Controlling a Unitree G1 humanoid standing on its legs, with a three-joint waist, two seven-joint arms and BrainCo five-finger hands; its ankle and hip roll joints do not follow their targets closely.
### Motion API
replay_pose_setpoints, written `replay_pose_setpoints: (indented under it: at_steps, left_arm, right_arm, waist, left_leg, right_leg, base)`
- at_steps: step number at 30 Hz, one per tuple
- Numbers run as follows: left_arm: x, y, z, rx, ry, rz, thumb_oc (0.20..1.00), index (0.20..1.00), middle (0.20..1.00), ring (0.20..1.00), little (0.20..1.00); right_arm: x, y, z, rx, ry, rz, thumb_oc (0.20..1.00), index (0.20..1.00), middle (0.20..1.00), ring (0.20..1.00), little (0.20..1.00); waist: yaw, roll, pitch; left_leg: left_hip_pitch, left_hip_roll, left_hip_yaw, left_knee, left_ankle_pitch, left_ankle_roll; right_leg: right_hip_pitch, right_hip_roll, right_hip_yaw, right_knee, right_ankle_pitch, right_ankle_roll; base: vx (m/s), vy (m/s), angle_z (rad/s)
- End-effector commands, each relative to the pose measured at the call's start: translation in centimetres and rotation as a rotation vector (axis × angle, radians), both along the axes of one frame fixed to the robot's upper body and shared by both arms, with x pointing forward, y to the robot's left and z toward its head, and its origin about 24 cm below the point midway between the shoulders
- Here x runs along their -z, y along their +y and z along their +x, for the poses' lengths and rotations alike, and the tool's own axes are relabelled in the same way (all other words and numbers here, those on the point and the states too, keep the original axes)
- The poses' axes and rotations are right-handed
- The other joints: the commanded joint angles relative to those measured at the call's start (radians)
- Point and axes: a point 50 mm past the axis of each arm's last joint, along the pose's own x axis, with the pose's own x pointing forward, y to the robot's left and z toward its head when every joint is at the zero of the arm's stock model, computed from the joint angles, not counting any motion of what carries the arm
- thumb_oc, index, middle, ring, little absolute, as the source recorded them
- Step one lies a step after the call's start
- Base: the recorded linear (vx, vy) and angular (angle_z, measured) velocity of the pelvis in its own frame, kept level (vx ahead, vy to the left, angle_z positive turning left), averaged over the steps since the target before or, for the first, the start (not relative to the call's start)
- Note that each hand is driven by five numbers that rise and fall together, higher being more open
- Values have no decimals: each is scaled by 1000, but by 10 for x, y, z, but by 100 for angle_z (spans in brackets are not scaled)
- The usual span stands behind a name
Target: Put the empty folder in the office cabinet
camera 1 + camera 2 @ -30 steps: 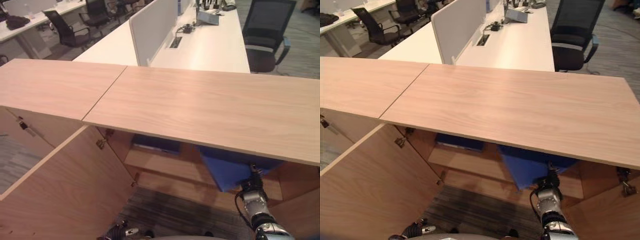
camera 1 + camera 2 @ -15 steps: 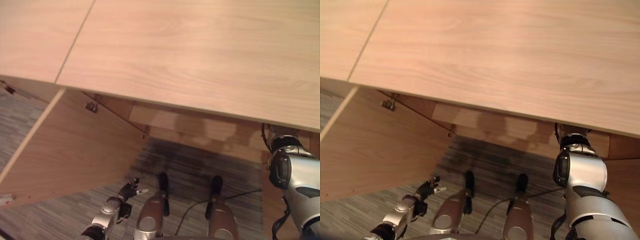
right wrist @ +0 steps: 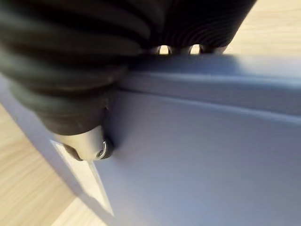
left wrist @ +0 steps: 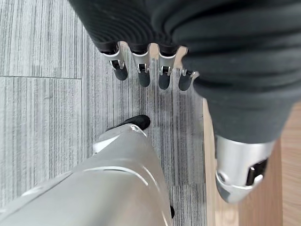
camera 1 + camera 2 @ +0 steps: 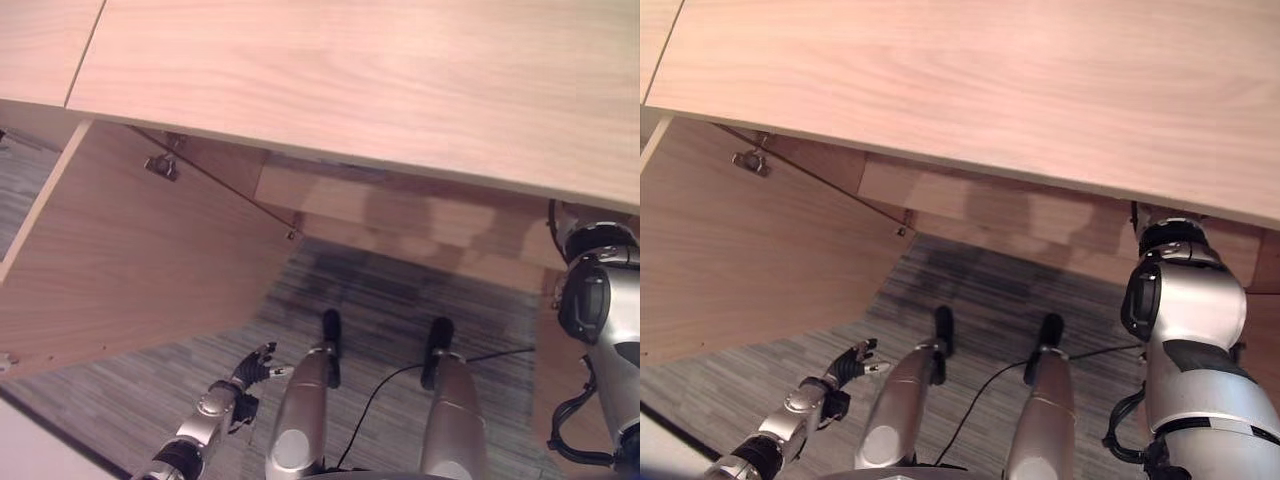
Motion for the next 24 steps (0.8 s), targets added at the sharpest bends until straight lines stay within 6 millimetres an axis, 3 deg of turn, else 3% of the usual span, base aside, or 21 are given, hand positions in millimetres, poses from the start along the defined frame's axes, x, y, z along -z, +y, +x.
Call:
replay_pose_setpoints:
  at_steps: [1,4,8,16,24]
  left_arm:
    - [5,12,-12,-11,29,30,1000,1000,1000,1000,1000]
    - [1,13,-8,-19,9,22,1000,1000,1000,1000,1000]
    - [-8,11,2,-14,-46,10,1000,1000,1000,1000,1000]
    - [-13,17,8,-51,-75,29,1000,1000,1000,1000,1000]
    - [-13,22,8,-76,-80,48,1000,1000,1000,1000,1000]
  right_arm:
    - [-46,-29,-18,70,-49,-213,200,200,200,200,200]
    - [-47,-31,-19,67,-34,-234,200,200,200,200,200]
    - [-30,-27,-16,42,21,-214,200,200,200,200,200]
    - [-19,-14,-7,3,22,-175,200,200,200,200,200]
    - [-19,-3,0,-25,-2,-169,200,200,200,200,200]
  waist:
    - [11,6,-89]
    - [9,7,-93]
    - [-2,10,-72]
    - [-25,-10,-48]
    - [-36,-25,-52]
  left_leg:
    - [-38,-19,-55,75,-88,6]
    - [-85,-22,-69,132,-133,1]
    - [-217,-17,-94,295,-195,4]
    - [-349,-13,-119,511,-286,11]
    - [-395,-22,-117,567,-311,9]
  right_leg:
    - [49,62,-11,76,-202,40]
    - [1,57,2,143,-253,38]
    - [-132,48,10,294,-315,24]
    - [-253,54,14,467,-389,5]
    - [-295,53,15,520,-408,-4]
  base:
    - [83,-72,10]
    - [46,-56,16]
    - [29,-77,9]
    - [16,-41,2]
    - [6,-10,-3]
